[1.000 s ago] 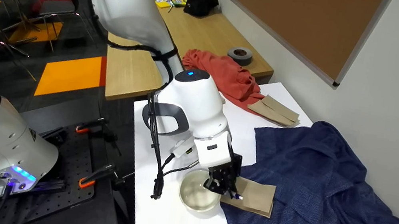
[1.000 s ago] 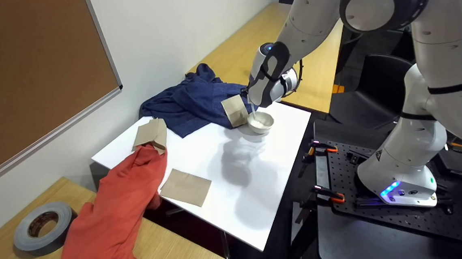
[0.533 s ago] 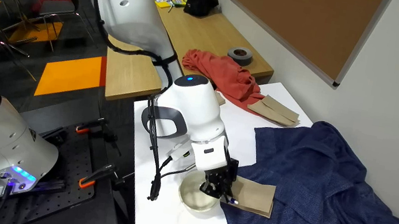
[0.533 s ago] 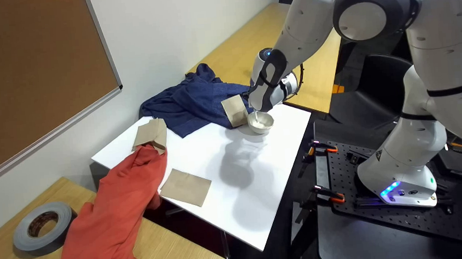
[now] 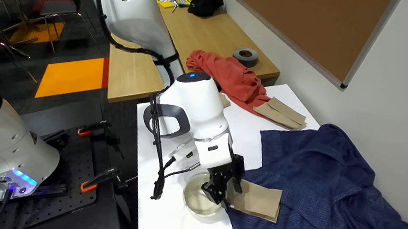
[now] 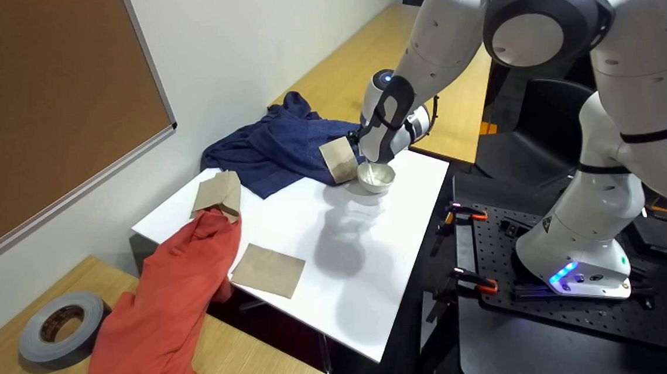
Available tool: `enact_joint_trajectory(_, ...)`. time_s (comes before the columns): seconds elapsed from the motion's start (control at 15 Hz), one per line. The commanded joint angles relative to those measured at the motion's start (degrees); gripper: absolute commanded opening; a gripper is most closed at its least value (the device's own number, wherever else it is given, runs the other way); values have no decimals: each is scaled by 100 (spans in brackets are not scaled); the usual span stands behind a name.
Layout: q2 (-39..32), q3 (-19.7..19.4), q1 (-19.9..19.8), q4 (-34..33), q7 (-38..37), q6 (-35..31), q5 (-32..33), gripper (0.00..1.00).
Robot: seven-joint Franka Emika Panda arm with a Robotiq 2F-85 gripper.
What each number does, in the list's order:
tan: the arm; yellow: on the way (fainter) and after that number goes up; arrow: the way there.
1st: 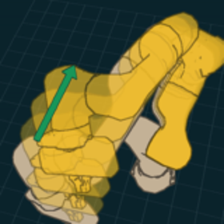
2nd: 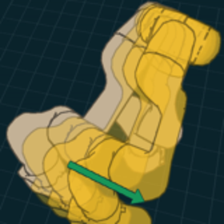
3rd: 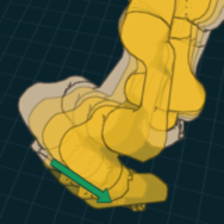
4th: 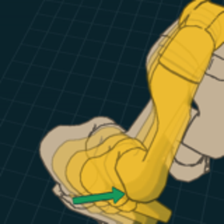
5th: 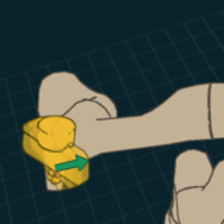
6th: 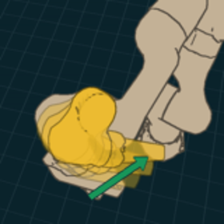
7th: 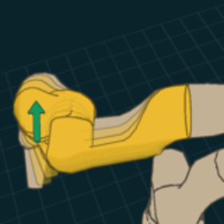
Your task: Put the pen in the bowl
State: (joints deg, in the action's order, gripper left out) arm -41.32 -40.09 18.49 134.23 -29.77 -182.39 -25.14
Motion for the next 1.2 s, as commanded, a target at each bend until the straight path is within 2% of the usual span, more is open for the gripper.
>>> enact_joint_trajectory(0.0, 172, -277, 375, 258, -120, -63, -113, 93)
enact_joint_trajectory(0.07, 194, -332, 443, 323, -119, -90, -123, 99)
enact_joint_trajectory(0.13, 216, -383, 508, 380, -120, -112, -142, 100)
enact_joint_trajectory(0.8, 782, -922, 1332, 855, 68, -111, -80, 100)
enact_joint_trajectory(0.87, 448, -761, 1119, 609, -5, -49, -85, 100)
enact_joint_trajectory(1.13, 430, -759, 1124, 613, -4, -48, -83, 100)
